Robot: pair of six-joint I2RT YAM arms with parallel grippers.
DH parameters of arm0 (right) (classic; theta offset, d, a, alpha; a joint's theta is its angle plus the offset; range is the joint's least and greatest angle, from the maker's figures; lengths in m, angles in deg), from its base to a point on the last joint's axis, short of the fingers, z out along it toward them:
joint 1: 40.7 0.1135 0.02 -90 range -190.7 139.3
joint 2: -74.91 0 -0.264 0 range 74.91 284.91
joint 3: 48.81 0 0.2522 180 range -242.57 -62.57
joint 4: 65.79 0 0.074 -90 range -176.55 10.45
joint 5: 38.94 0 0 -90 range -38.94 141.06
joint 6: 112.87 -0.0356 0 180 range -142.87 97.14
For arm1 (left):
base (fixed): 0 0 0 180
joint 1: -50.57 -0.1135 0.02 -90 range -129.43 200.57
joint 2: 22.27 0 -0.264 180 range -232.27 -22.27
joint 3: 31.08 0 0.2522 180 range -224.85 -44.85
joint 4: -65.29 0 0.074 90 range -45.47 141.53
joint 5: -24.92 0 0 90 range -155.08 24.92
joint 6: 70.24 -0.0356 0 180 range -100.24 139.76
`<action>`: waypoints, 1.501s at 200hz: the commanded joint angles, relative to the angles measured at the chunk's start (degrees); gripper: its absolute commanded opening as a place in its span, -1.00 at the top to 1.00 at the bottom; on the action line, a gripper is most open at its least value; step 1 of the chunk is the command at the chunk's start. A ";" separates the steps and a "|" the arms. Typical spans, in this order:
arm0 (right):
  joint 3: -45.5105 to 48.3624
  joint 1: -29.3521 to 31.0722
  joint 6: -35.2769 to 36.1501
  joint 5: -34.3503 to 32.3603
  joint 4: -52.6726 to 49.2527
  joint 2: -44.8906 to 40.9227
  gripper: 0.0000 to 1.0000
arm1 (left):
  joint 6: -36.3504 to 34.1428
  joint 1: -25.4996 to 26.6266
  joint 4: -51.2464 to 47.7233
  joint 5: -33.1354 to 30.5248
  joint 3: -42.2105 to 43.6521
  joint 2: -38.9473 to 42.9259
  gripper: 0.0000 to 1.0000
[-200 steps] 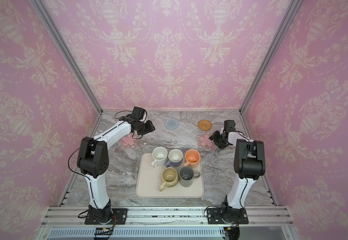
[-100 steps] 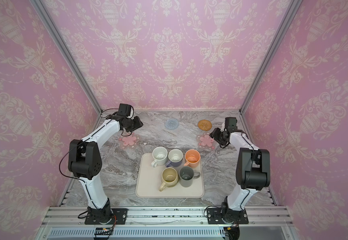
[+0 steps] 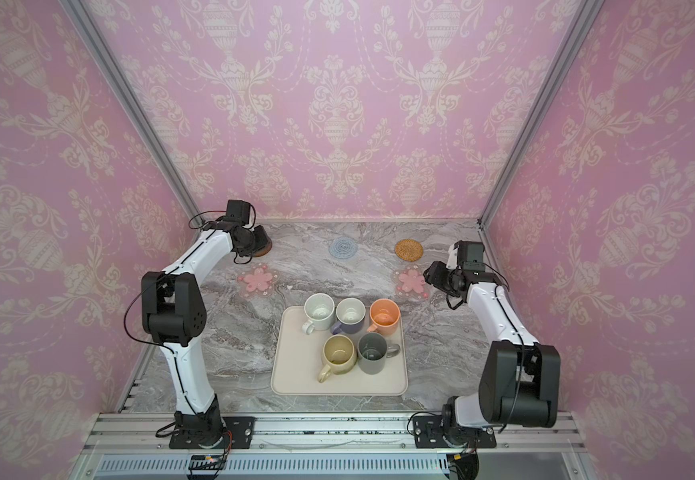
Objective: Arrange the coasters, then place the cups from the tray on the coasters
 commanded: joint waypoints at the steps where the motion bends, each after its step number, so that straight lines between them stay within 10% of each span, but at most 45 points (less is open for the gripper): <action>1: 1.76 0.00 2.66 -0.85 -1.17 -3.41 -0.11 | -1.30 -1.52 -3.42 -3.40 -3.85 -2.96 0.77; 155: 3.37 -0.01 2.20 -1.79 -1.26 -7.50 -0.11 | -2.15 -3.43 -22.52 -8.11 -46.69 -31.55 1.00; 300: 3.37 0.03 0.50 -0.71 0.69 -4.25 -0.11 | 1.70 -3.91 -21.44 -8.30 -45.02 -35.87 1.00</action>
